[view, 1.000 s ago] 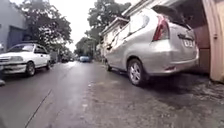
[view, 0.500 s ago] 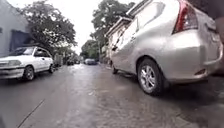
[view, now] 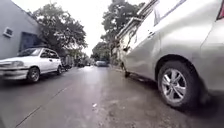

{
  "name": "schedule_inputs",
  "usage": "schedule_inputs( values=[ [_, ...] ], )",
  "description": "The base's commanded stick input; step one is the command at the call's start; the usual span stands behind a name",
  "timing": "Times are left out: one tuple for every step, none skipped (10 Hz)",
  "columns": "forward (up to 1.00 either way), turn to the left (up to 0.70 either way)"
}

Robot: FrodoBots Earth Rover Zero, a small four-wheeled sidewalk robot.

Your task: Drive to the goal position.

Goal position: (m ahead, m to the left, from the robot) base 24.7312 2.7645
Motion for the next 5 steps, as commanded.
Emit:
schedule_inputs(
  values=[
    [1.00, 0.00],
    [1.00, 0.00],
    [1.00, 0.00],
    [1.00, 0.00],
    [1.00, 0.00]
  ],
)
